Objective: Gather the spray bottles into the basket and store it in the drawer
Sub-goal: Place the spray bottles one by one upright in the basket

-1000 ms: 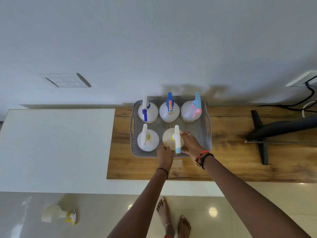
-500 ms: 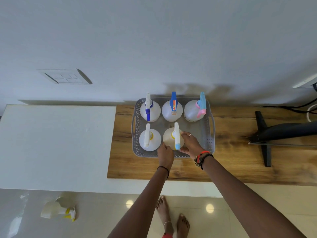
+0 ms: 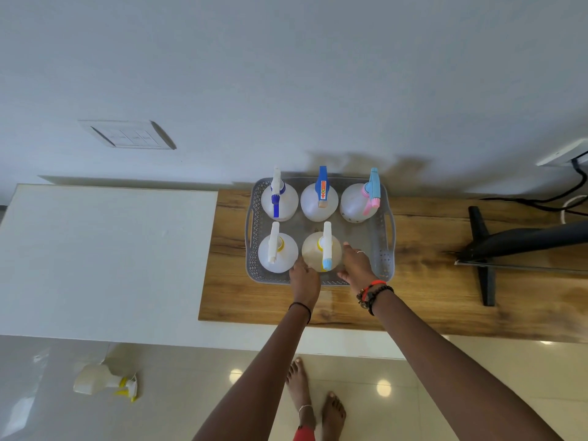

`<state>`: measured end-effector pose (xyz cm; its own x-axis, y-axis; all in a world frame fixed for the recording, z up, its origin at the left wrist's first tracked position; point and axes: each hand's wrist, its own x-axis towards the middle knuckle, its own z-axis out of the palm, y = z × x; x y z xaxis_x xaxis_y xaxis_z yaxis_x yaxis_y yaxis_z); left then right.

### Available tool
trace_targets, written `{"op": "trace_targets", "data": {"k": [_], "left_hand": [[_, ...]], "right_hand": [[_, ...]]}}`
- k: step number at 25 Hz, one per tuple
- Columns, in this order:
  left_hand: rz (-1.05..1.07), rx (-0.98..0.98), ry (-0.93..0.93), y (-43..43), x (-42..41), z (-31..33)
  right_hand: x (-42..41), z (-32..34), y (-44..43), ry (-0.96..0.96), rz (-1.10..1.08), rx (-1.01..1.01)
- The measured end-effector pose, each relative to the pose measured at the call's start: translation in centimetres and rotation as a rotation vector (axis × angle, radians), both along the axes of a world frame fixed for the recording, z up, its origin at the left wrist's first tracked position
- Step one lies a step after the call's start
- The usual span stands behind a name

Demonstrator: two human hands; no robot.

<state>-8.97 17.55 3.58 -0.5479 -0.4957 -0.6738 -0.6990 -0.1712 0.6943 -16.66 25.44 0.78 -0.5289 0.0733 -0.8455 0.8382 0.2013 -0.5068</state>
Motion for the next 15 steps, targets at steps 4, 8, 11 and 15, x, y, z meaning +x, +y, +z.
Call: {"op": "trace_targets", "data": {"k": [4,8,11,15], "left_hand": [[0.037,-0.068,0.01,0.1,2.1,0.3],[0.103,-0.083,0.036,0.6,5.4,1.2],[0.152,-0.102,0.055,0.9,8.5,2.0],[0.191,-0.136,0.083,0.2,13.9,2.5]], "right_hand": [[1.9,0.5,0.9,0.1,-0.081,0.077],[5.3,1.6,1.5,0.136,-0.091,0.085],[8.0,2.5,1.4,0.159,-0.035,0.097],[12.7,3.3,0.5,0.148,0.102,0.124]]}}
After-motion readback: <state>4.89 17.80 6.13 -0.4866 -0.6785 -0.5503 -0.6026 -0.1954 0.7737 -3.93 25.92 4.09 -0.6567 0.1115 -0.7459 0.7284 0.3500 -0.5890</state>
